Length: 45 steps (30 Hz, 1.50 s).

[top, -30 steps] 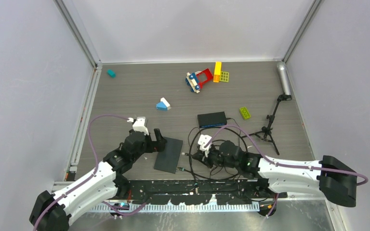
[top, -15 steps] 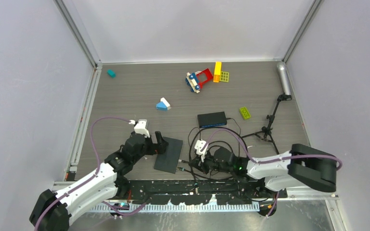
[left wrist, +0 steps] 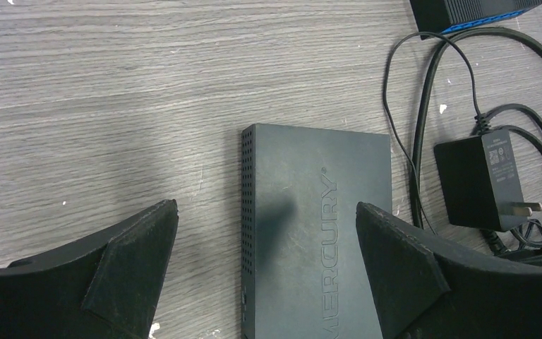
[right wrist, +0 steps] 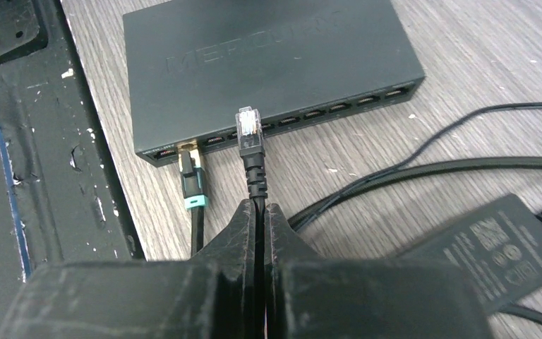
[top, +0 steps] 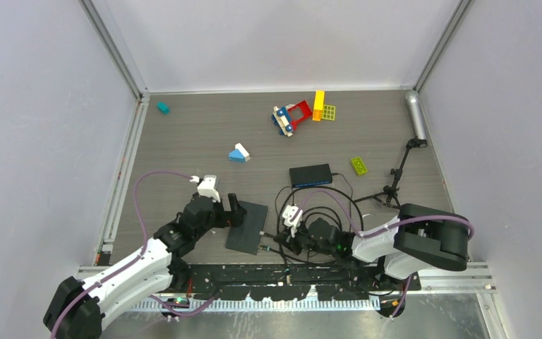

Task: Insert the plug into the switch port
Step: Insert the connector into the switch port.

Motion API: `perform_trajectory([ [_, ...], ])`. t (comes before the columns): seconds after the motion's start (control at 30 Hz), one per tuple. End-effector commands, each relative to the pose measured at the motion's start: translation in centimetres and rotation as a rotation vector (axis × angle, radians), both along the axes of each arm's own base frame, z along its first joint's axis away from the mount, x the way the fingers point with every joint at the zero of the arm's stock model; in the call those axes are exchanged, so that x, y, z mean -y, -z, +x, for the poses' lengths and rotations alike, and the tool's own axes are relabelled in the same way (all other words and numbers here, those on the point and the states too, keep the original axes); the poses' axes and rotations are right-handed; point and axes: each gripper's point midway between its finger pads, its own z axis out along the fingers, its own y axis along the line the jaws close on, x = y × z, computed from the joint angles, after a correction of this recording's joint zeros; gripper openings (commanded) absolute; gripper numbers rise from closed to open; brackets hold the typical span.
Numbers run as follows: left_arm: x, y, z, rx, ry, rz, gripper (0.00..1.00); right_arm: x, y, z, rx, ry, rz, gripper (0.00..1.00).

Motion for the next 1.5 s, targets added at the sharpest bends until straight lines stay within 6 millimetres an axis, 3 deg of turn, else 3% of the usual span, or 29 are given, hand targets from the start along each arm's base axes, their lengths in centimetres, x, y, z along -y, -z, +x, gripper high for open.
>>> perform_trajectory([
  [0.0,0.5,-1.4,0.8,0.047,0.009,-0.022,1.0,-2.8,-1.6,-0.2,0.023,-0.055,0.052,0.0],
  [0.27,1.3,-0.2,0.7,-0.03,0.031,-0.006,0.98,-6.0,-2.4,-0.8,0.038,-0.074,0.145,0.01],
  [0.53,1.3,0.0,1.0,-0.034,0.028,0.015,0.97,-2.0,-2.9,-0.5,0.044,0.014,0.108,0.01],
  [0.73,2.0,0.1,1.5,-0.032,0.048,0.016,0.93,0.2,-2.5,-0.5,0.047,0.025,-0.024,0.0],
  [1.1,3.6,2.1,1.1,-0.106,0.121,0.015,0.76,-0.9,-0.6,-0.7,0.046,-0.006,-0.022,0.0],
  [1.47,4.1,2.4,1.6,-0.113,0.159,0.056,0.74,-1.1,-1.9,-0.2,0.089,0.005,-0.005,0.01],
])
